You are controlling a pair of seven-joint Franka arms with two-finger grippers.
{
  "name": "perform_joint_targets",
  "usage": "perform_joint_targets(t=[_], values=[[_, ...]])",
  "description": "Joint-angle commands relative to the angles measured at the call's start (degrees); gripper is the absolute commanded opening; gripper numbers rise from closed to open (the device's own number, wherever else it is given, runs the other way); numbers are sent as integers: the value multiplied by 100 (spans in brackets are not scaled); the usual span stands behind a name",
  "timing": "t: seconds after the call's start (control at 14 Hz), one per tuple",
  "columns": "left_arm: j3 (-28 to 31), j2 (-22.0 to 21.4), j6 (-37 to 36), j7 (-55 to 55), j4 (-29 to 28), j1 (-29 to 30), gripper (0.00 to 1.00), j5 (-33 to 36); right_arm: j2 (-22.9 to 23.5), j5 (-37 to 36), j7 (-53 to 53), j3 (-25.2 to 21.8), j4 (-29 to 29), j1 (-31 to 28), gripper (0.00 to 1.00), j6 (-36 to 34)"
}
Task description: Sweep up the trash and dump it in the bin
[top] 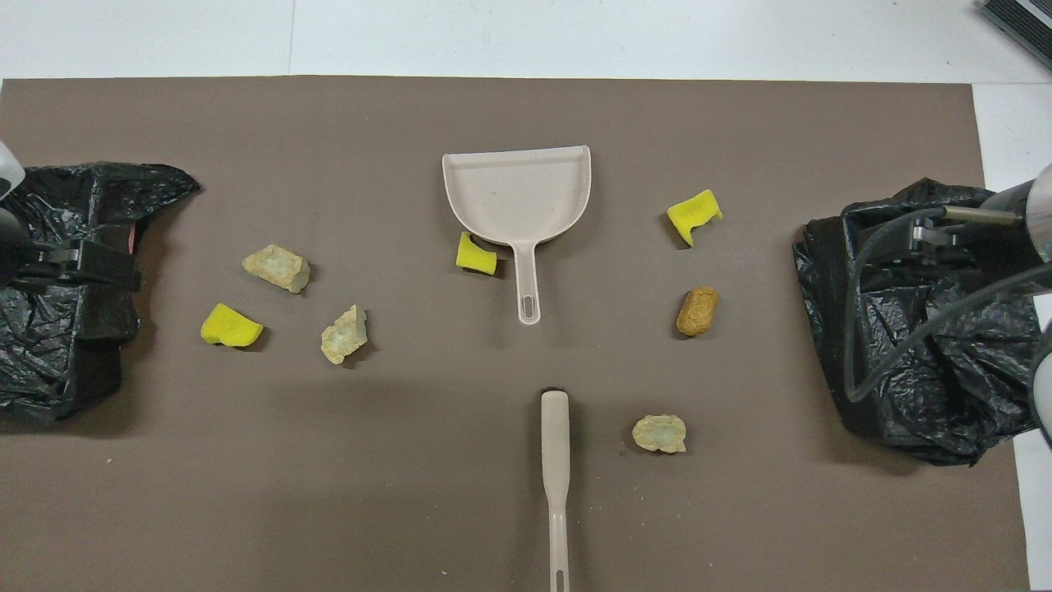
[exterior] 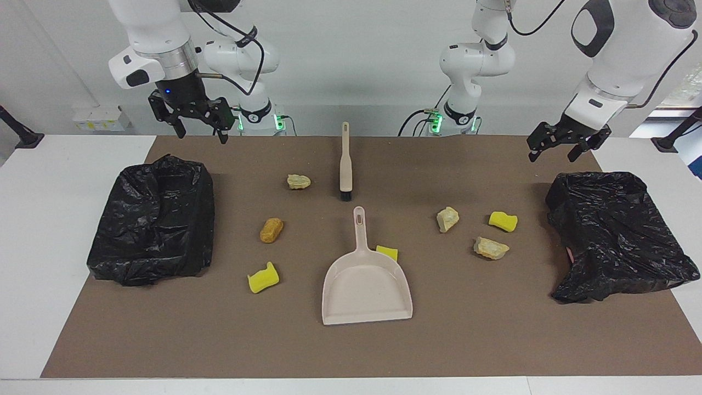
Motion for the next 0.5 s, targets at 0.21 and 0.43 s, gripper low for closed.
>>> perform_joint_targets(t=[0.21,0.43], values=[[1,-150,-27,56,-156,-61,100,-105,-237,172,-168,19,-381,-16,100,272],[-51,-448,25,99,-716,-210,100,-621,-149,172,-177,28,-329,-7,100,342]])
